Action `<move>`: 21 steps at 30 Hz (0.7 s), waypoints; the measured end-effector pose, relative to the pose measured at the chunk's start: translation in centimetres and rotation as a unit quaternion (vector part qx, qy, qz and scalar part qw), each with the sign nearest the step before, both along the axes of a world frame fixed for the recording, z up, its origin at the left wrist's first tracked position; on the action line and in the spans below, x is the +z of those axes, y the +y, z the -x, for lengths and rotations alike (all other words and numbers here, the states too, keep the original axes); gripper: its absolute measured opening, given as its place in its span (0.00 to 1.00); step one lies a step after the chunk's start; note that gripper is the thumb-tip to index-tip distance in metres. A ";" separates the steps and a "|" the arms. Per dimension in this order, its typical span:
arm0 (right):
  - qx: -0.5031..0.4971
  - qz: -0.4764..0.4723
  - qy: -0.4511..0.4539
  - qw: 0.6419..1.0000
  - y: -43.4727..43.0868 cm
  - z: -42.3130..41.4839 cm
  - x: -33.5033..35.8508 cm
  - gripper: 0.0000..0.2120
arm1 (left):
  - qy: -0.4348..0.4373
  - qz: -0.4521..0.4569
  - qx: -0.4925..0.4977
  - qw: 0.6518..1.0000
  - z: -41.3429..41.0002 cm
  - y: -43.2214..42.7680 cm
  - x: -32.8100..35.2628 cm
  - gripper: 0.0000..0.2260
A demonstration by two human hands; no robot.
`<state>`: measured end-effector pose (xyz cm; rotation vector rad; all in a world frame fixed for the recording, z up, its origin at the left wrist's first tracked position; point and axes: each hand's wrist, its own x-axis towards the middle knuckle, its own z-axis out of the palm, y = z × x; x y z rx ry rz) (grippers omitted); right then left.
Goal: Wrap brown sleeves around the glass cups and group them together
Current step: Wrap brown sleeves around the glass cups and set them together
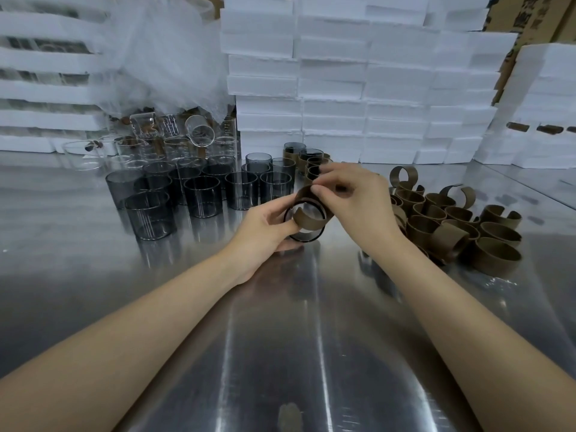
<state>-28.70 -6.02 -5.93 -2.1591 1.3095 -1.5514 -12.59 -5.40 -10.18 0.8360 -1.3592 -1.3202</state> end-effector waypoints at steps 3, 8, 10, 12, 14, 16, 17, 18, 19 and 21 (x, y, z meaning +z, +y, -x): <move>0.014 -0.019 0.009 1.000 0.0 0.0 -0.3 0.10 | -0.003 -0.011 0.011 1.000 0.0 0.1 0.2 0.22; 0.035 0.062 0.087 0.994 0.1 0.2 -0.5 0.13 | 0.043 -0.061 0.001 0.997 -0.1 0.2 0.9 0.17; 0.066 0.138 0.189 0.970 0.1 0.5 -0.6 0.15 | 0.022 -0.041 0.009 0.999 0.0 0.2 0.7 0.19; 0.076 0.165 0.211 0.960 0.0 0.3 -0.9 0.14 | 0.006 -0.017 0.012 1.000 0.0 0.3 0.5 0.22; 0.058 0.124 0.121 0.983 0.0 0.1 -0.8 0.11 | -0.001 -0.004 0.016 1.000 -0.1 0.3 0.5 0.24; 0.043 0.058 0.066 0.995 0.1 -0.1 -0.7 0.08 | -0.003 0.006 0.029 1.000 0.0 0.3 0.5 0.24; 0.032 0.026 0.080 0.996 0.1 -0.2 -0.8 0.10 | -0.004 0.011 0.035 0.999 0.1 0.3 0.4 0.24; 0.023 -0.006 0.106 0.994 0.1 -0.3 -1.0 0.15 | -0.005 0.016 0.038 0.999 0.1 0.3 0.3 0.23; 0.023 -0.038 0.124 0.991 0.2 -0.5 -1.1 0.18 | -0.006 0.021 0.040 0.999 0.2 0.3 0.2 0.22; 0.044 -0.087 0.130 0.987 0.3 -0.9 -1.3 0.20 | -0.006 0.026 0.046 0.999 0.1 0.2 0.1 0.17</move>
